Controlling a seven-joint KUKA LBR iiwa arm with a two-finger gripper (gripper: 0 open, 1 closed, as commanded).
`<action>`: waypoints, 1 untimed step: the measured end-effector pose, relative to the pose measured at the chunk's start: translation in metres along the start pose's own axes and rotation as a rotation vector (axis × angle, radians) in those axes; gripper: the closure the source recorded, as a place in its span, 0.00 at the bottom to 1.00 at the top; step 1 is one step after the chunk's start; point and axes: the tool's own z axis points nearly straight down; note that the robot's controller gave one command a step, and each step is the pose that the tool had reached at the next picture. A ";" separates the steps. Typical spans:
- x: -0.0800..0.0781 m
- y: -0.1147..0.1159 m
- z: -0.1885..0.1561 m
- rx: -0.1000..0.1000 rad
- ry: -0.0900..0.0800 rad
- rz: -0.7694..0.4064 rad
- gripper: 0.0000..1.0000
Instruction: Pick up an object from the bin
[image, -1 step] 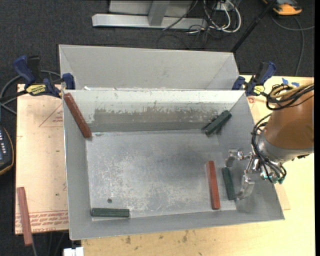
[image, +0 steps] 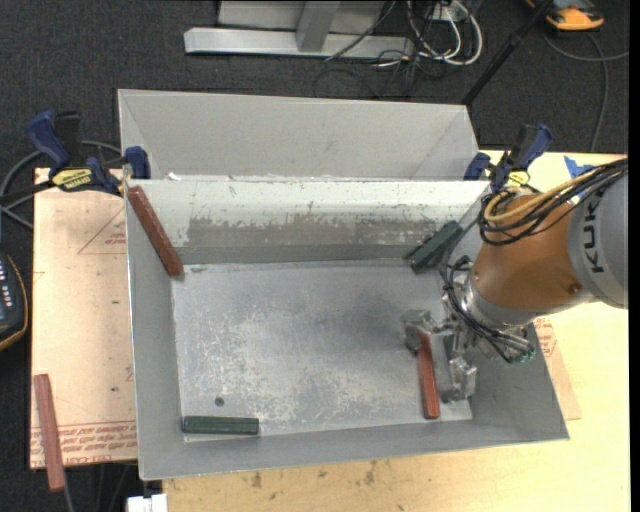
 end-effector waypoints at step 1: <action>-0.019 0.023 -0.031 0.003 -0.003 -0.433 0.00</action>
Offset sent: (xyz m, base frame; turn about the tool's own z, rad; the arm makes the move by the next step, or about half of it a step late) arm 0.0058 0.0266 0.0306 -0.4338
